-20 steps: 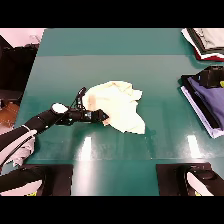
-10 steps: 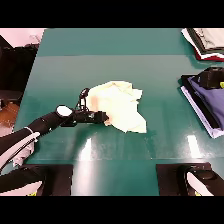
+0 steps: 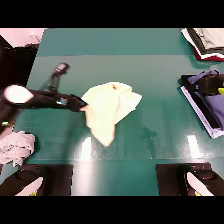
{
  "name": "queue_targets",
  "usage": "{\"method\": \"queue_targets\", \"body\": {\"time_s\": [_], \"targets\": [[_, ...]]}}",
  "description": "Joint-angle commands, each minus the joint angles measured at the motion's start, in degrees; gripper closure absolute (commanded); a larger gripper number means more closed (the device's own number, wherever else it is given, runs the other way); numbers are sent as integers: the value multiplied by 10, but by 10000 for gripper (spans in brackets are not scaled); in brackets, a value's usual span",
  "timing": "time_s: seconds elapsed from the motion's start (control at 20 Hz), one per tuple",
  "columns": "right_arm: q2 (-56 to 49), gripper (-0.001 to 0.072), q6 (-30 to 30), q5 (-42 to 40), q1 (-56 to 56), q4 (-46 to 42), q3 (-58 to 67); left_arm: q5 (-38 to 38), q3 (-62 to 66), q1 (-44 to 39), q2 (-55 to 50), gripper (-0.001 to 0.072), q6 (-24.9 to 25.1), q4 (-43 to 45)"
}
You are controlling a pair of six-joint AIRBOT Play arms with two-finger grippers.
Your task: Fold the shirts.
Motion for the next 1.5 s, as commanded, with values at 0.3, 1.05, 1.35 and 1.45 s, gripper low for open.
{"method": "queue_targets", "body": {"time_s": [0.3, 1.05, 1.35, 1.45], "targets": [[-139, 206, -61, -212, 73, 227, -161, -98, 75, 43, 64, 685, -2, 213], [-462, 207, -97, -296, 260, 236, 56, -100, 75, 43, 64, 685, -46, 213], [-464, 695, -100, -293, 263, 208, 72, -98, 75, 43, 64, 685, -80, 213], [-432, 697, -100, -289, 253, 170, 72, -98, 91, 43, 64, 685, -107, 241]]}}
